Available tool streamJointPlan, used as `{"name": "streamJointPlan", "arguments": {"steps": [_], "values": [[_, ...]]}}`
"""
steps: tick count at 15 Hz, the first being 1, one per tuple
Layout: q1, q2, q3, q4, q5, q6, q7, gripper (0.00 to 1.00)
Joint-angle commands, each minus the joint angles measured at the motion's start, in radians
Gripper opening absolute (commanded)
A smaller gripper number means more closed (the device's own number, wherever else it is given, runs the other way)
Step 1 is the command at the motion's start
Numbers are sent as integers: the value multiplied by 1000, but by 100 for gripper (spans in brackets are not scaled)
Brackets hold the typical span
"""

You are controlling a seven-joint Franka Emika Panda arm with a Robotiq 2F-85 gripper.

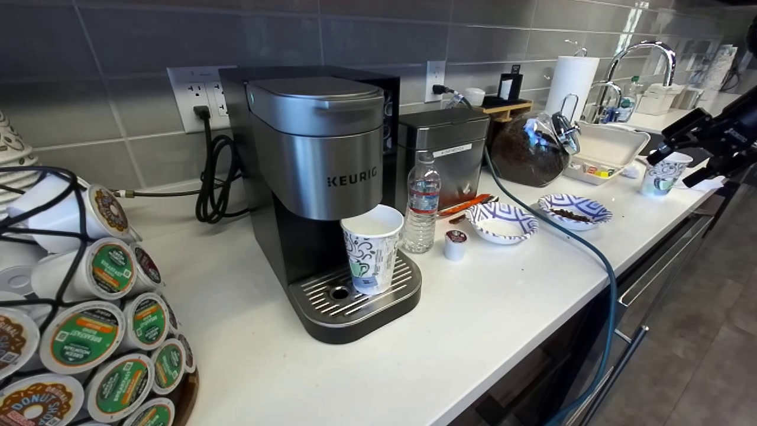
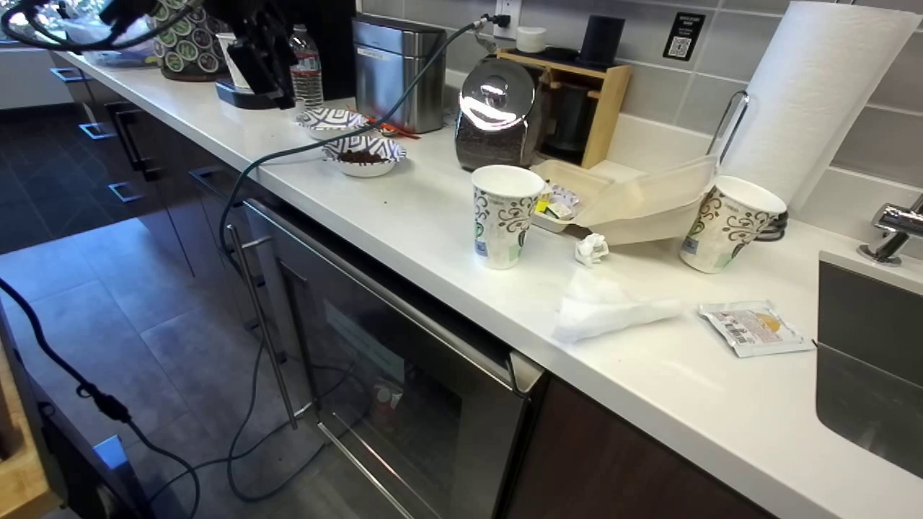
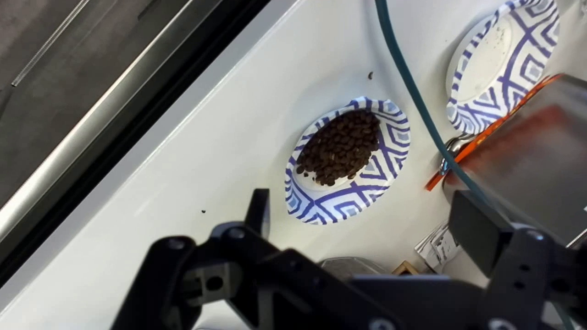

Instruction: Pick up the bowl on the right and stack it in the other bowl on the left

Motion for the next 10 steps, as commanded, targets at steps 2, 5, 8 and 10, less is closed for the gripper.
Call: {"name": "streamJointPlan", "arguments": {"steps": [2, 5, 8, 10], "values": [[79, 197, -113, 154, 178, -61, -121, 100], [86, 315, -134, 236, 246, -153, -187, 100], [65, 429, -128, 312, 290, -226, -231, 100], [-61, 370, 9, 266, 240, -183, -184, 100]]}}
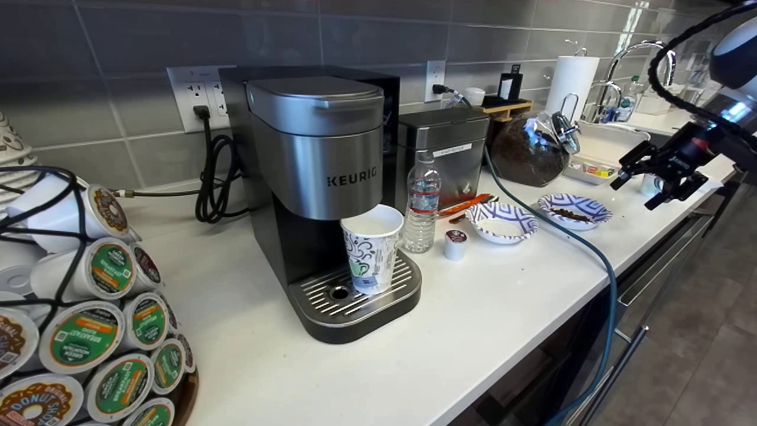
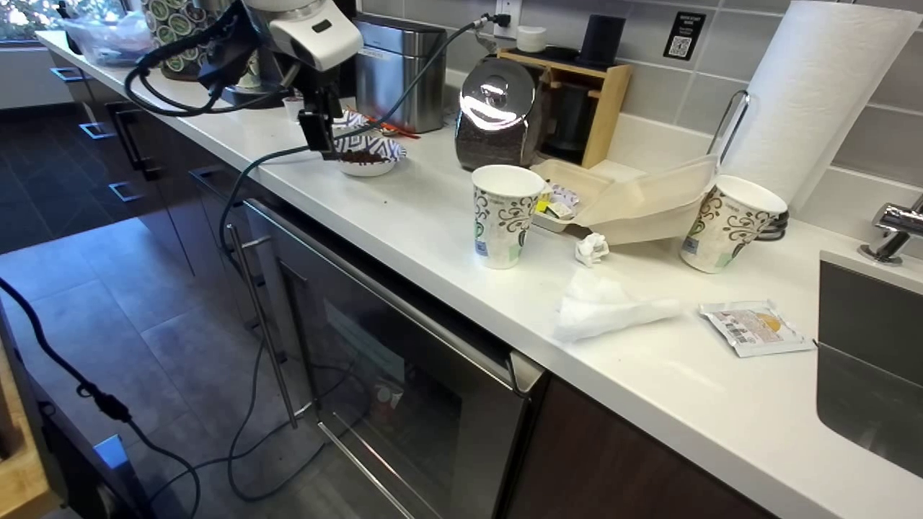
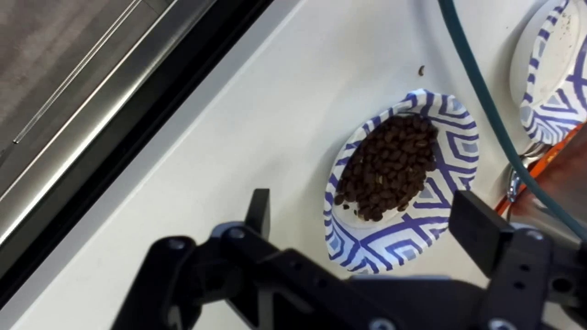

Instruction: Pick up the bowl on the right and stack it in the other bowl on the left

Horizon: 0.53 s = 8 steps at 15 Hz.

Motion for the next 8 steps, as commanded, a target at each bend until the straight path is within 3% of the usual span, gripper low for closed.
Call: {"name": "streamJointPlan", "arguments": {"steps": [1, 4, 8], "values": [[-131, 24, 131, 17, -13, 4, 12, 100], [-161, 64, 158, 43, -12, 5, 13, 100], [-211, 113, 233, 80, 99, -4, -73, 100]]}}
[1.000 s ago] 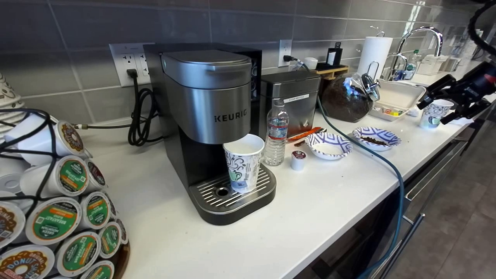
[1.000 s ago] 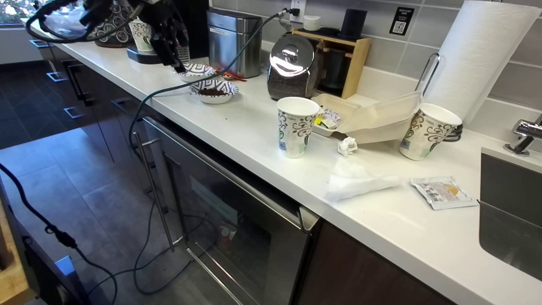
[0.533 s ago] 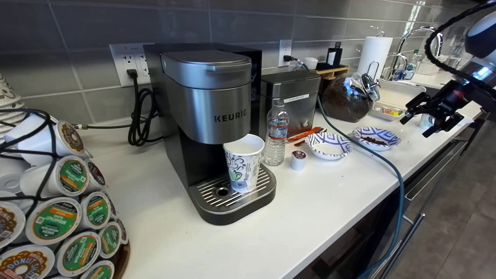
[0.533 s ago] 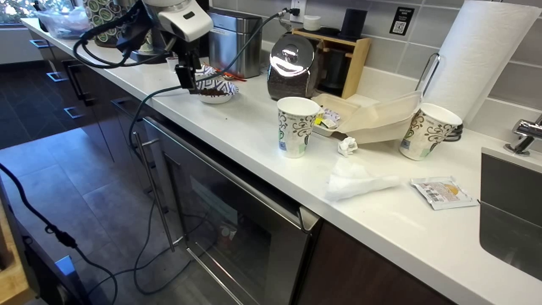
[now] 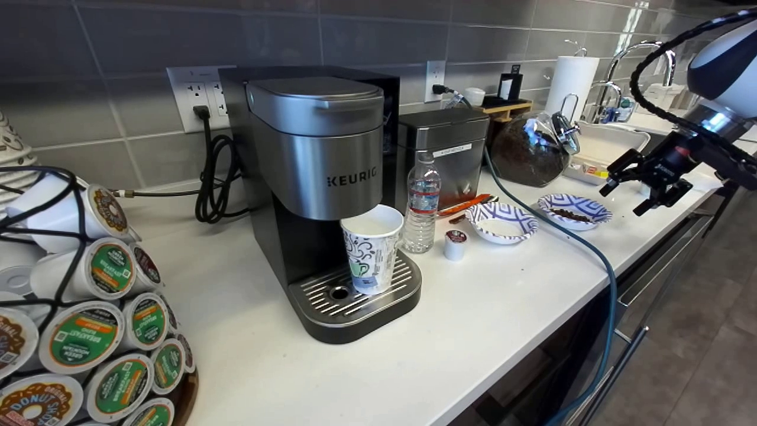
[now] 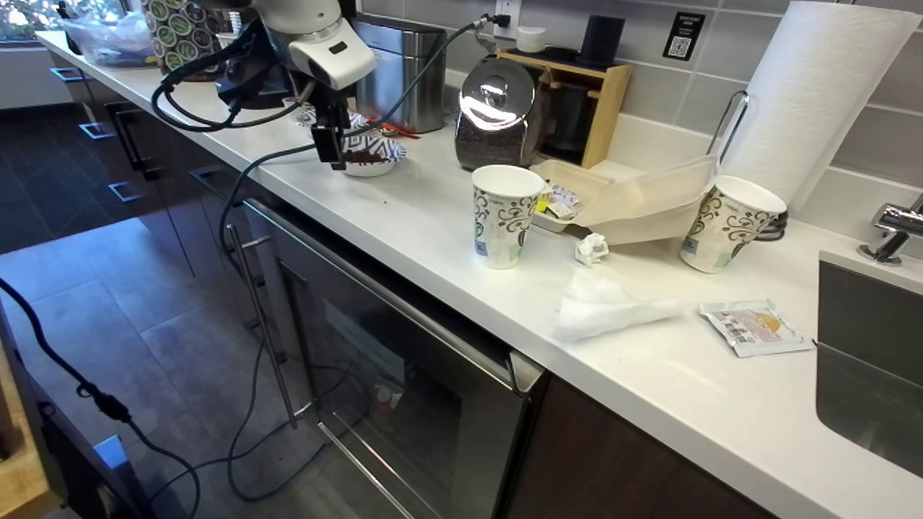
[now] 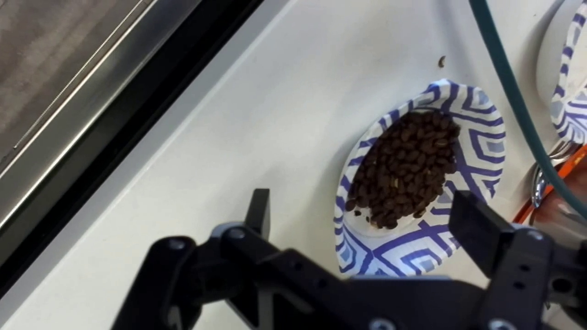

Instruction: Pick up the bowl on the right and stack it in the other bowl on the left

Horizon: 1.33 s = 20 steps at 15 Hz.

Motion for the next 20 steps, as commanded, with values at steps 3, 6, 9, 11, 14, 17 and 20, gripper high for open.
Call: {"name": "streamJointPlan", "arguments": {"steps": [3, 6, 9, 11, 14, 17, 20], "values": [[-91, 62, 108, 42, 80, 4, -64, 100], [-118, 66, 122, 51, 86, 2, -61, 100], [-131, 77, 133, 65, 84, 2, -57, 100], [-137, 88, 142, 75, 91, 1, -62, 100], [-140, 117, 154, 94, 96, 18, -63, 100], [-146, 145, 168, 116, 113, 28, -79, 74], [-150, 165, 177, 131, 107, 42, -77, 62]]}}
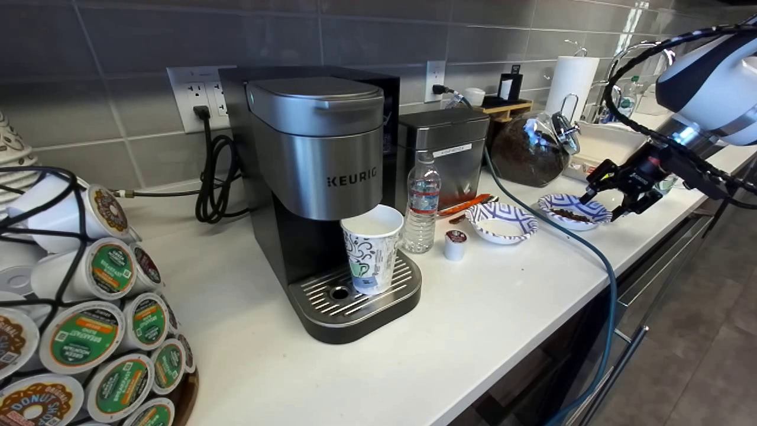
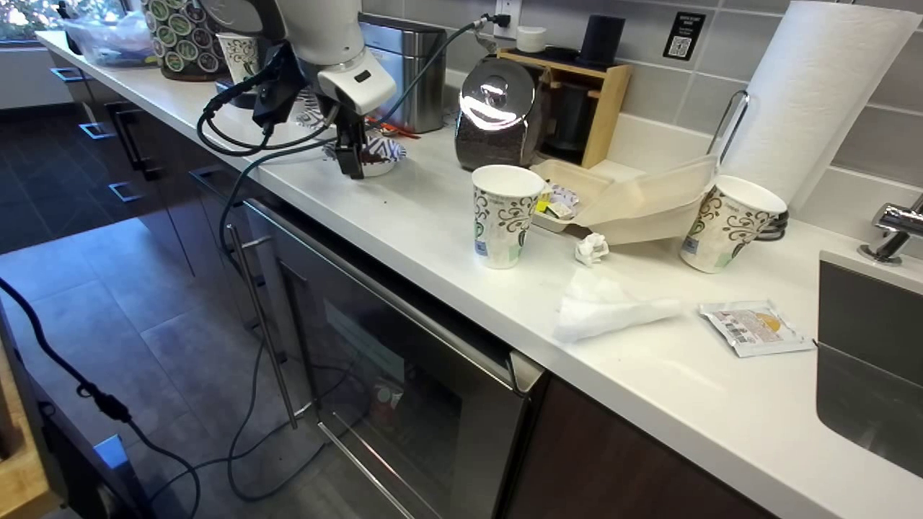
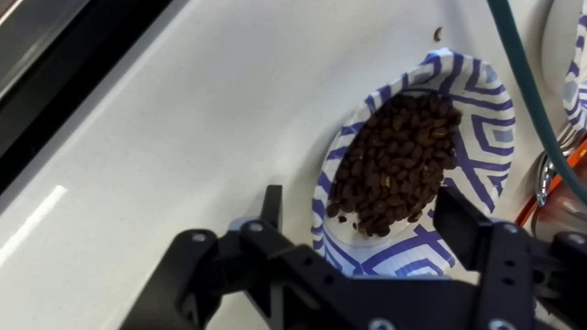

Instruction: Pick up the bowl on the right and stack it in the other bowl on the left

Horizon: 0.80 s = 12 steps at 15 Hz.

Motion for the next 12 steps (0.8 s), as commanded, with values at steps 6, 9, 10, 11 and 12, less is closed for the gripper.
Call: {"name": "streamJointPlan", "arguments": {"steps": [6, 9, 10, 11, 12], "values": [[-24, 36, 21, 24, 13, 67, -12, 14], [-32, 21, 19, 14, 11, 83, -10, 0], [-33, 20, 19, 13, 6, 87, -7, 0], [-35, 16, 22, 11, 7, 79, -7, 0], [-34, 11, 23, 8, 4, 72, -2, 1]]}}
